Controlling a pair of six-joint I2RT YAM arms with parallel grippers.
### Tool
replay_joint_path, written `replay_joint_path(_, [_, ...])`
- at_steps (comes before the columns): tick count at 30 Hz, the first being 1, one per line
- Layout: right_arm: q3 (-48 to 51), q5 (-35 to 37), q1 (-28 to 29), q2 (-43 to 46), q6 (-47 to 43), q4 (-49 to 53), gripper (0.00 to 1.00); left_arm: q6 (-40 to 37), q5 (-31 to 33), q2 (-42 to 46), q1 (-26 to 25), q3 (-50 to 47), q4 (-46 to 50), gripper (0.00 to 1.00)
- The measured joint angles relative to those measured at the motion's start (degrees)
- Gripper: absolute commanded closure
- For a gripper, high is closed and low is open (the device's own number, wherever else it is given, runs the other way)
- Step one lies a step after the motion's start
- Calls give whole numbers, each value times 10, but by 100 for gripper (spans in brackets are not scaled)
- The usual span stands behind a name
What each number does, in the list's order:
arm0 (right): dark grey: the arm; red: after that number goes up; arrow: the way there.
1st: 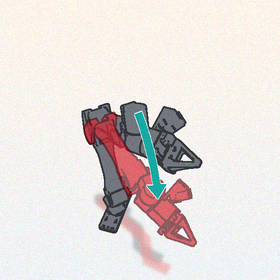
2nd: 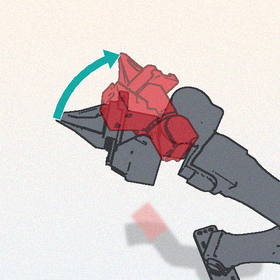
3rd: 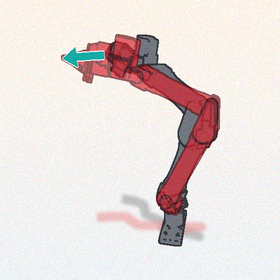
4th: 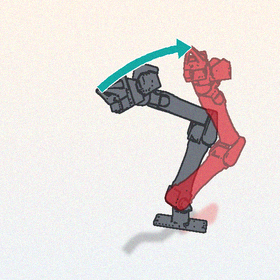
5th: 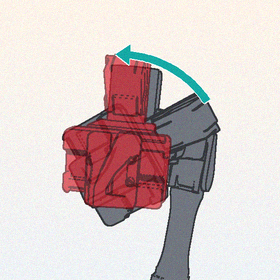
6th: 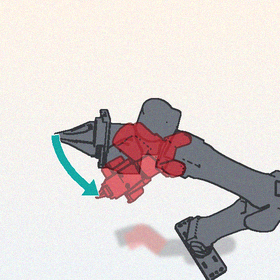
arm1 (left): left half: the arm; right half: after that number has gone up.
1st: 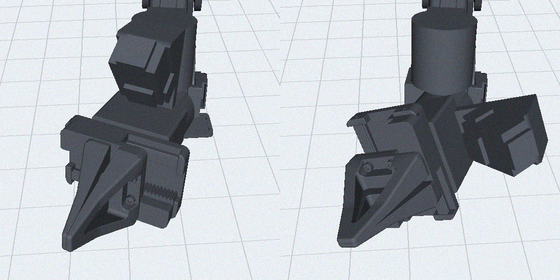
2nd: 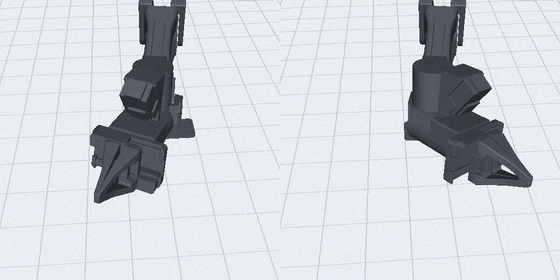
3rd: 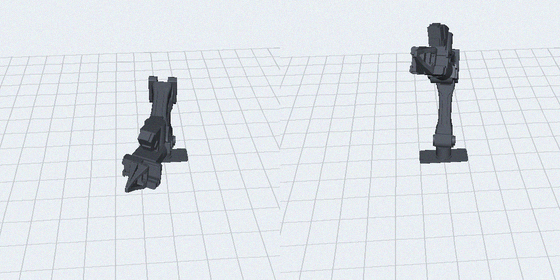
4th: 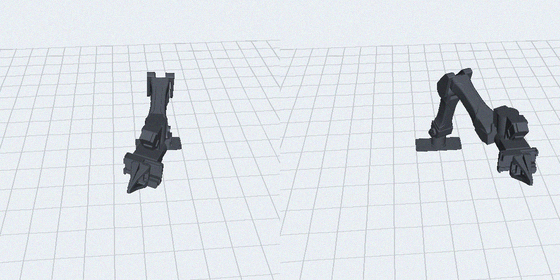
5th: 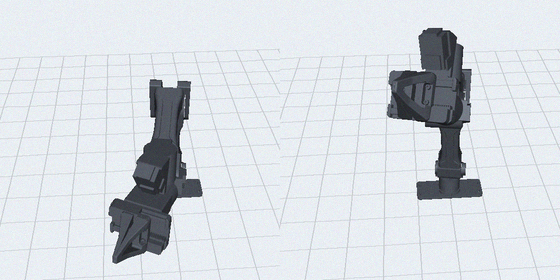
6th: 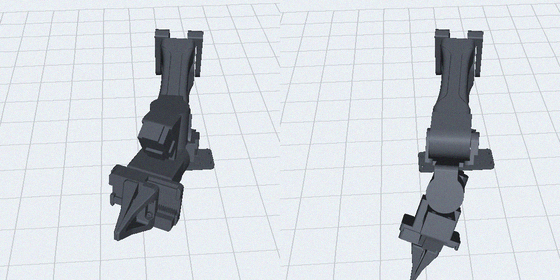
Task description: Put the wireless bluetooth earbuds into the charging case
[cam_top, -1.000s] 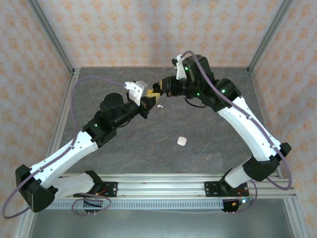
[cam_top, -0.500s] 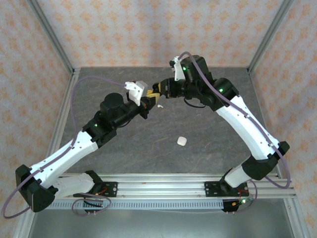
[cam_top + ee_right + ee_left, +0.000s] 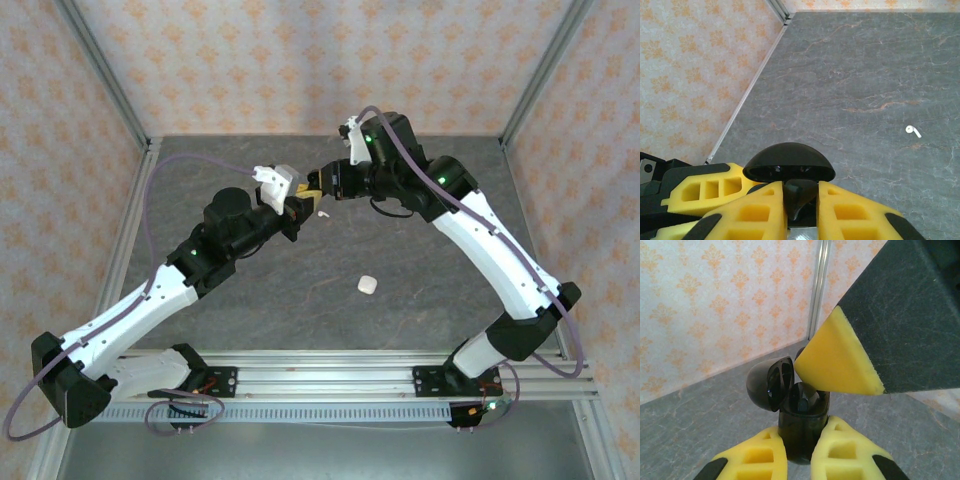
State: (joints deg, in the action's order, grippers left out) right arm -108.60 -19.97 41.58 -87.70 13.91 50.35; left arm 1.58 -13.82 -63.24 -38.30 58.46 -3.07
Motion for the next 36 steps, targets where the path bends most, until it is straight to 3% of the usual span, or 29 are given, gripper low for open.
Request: replay_joint_path(36, [6,-15,-9,0,50,-8,68,12,6,0,0,0,-2,100])
